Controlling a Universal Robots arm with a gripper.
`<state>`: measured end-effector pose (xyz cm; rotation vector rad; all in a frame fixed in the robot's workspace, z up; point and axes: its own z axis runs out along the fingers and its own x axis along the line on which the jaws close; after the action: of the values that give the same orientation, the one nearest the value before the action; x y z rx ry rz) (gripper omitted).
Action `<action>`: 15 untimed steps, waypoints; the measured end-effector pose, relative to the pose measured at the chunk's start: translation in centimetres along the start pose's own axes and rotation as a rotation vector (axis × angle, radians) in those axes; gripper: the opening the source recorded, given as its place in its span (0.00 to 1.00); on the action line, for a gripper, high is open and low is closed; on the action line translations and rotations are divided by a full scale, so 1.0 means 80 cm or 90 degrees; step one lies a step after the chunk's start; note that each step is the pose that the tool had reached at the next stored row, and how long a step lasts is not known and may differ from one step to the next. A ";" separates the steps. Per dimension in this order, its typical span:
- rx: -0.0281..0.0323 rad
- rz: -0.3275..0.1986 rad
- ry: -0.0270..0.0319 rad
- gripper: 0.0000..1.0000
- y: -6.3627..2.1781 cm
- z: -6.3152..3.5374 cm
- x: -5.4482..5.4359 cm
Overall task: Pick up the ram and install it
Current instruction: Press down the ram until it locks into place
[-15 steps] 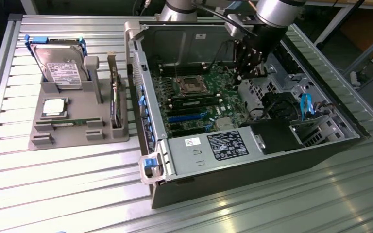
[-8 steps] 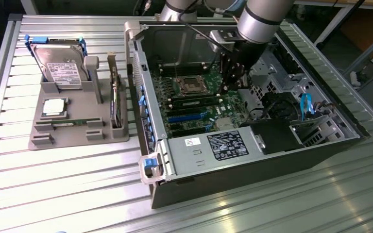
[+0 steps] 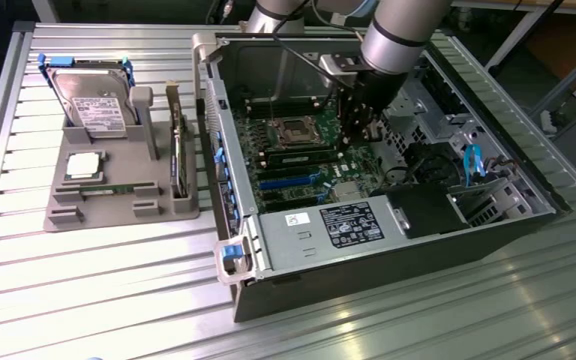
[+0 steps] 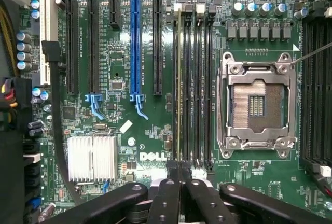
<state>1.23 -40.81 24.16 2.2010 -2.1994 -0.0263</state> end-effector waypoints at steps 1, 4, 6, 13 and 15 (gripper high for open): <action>0.0013 0.000 0.0001 0.09 0.003 0.000 0.000; 0.0028 0.000 -0.0021 0.09 0.011 0.003 -0.001; 0.0024 -0.001 -0.0033 0.09 0.010 0.007 -0.003; 0.0073 -0.001 -0.0055 0.09 0.016 -0.002 -0.003; 0.0086 -0.001 -0.0069 0.09 0.046 -0.001 -0.004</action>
<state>-2.47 -40.53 24.38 2.2146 -2.2102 -0.0236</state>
